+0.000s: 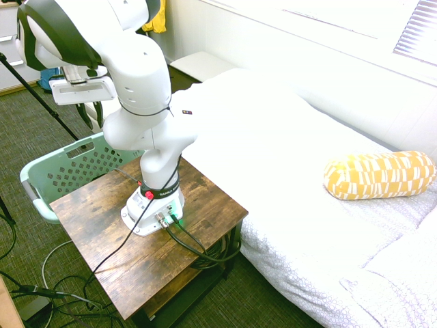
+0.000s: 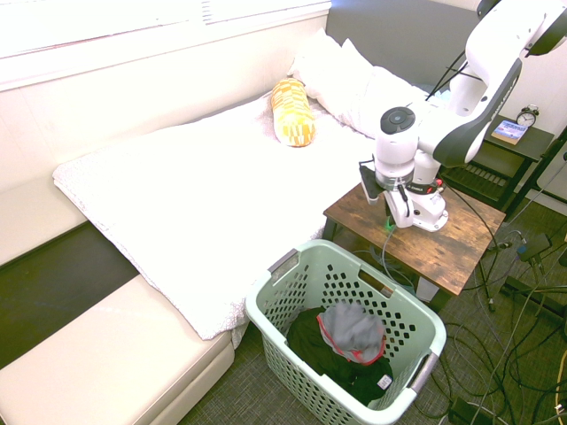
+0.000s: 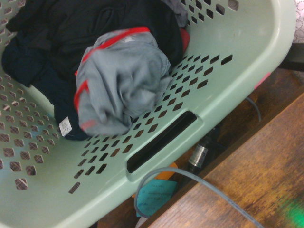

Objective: Put my clothes in the laundry bag

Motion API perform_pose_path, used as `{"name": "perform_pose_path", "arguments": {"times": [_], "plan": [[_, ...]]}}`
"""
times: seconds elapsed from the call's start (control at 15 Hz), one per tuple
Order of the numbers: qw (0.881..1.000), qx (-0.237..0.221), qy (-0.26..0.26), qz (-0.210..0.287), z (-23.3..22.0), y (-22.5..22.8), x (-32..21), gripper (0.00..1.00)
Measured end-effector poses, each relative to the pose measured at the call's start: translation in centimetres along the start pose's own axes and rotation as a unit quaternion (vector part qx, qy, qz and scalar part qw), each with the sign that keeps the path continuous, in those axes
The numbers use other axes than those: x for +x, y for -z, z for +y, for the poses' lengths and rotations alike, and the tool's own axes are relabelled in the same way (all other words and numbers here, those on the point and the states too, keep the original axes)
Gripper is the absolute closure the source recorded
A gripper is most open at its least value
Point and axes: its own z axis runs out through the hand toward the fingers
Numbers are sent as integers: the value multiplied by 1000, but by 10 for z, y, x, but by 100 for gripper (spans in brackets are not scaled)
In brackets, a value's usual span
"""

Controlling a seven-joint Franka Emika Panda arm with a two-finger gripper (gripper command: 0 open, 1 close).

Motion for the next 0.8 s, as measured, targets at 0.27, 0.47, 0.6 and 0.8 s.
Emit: {"name": "perform_pose_path", "arguments": {"times": [0.27,0.47,0.6,0.8], "plan": [[997,21,-72,2,13,21,107,0],[989,39,-141,-3,56,37,211,0],[983,56,-173,-13,87,50,264,0],[975,72,-211,-16,130,69,313,0]]}}
